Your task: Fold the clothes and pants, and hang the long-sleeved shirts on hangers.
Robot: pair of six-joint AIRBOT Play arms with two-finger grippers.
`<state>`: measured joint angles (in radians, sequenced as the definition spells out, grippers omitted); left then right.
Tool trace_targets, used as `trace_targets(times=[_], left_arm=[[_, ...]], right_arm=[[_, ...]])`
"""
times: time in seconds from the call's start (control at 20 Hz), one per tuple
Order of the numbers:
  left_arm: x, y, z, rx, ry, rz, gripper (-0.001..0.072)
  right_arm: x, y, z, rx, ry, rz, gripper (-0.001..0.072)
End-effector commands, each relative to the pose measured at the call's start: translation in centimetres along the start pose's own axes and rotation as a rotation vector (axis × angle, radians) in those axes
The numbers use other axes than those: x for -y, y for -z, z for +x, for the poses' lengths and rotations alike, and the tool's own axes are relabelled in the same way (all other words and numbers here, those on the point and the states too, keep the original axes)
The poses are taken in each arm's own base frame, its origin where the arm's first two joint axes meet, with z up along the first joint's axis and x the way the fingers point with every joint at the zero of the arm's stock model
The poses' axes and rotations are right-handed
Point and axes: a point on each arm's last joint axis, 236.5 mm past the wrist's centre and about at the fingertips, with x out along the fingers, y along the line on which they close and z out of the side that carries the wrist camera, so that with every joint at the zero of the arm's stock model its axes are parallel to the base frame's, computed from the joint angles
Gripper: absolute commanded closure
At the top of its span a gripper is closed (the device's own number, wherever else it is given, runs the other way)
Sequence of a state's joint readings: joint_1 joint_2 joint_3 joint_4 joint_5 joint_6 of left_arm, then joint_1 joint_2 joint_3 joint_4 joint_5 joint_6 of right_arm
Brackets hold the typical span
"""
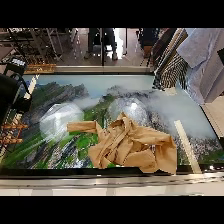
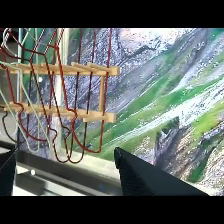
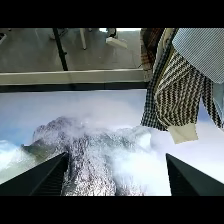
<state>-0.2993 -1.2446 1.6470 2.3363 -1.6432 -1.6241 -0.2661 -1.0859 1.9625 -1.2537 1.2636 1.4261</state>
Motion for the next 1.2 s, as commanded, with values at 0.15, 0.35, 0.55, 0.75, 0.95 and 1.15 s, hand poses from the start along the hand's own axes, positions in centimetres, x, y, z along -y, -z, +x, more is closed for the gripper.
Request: trace_targets(times=[0.15, 0.35, 0.55, 0.75, 0.95, 1.15], left_arm=[[0.0, 0.0, 0.0, -0.001, -0.001, 0.001, 0.0063], [0.0, 0.0, 0.0, -0.001, -0.001, 0.001, 0.0063], [0.2, 0.0, 0.1, -0.001, 0.006, 0.003, 0.0063], [1.2, -0.1, 0.8, -0.023, 0.017, 0.016, 0.0063], [2.7, 0.2, 1.0, -0.052, 0.064, -0.075, 0.0061], [2.7, 0.5, 0.7, -0.055, 0.076, -0.098, 0.0062]], right_arm=[[0.0, 0.0, 0.0, -0.001, -0.001, 0.0, 0.0002], [0.0, 0.0, 0.0, -0.001, -0.001, 0.0, 0.0002], [0.7, -1.4, 0.0, 0.056, 0.031, -0.118, 0.0003], [0.2, -3.6, 0.7, 0.153, -0.003, 0.001, 0.0002], [-0.2, -0.9, 1.6, 0.037, -0.03, 0.002, 0.0008], [5.8, 3.9, 0.9, -0.172, 0.204, -0.06, 0.0101]])
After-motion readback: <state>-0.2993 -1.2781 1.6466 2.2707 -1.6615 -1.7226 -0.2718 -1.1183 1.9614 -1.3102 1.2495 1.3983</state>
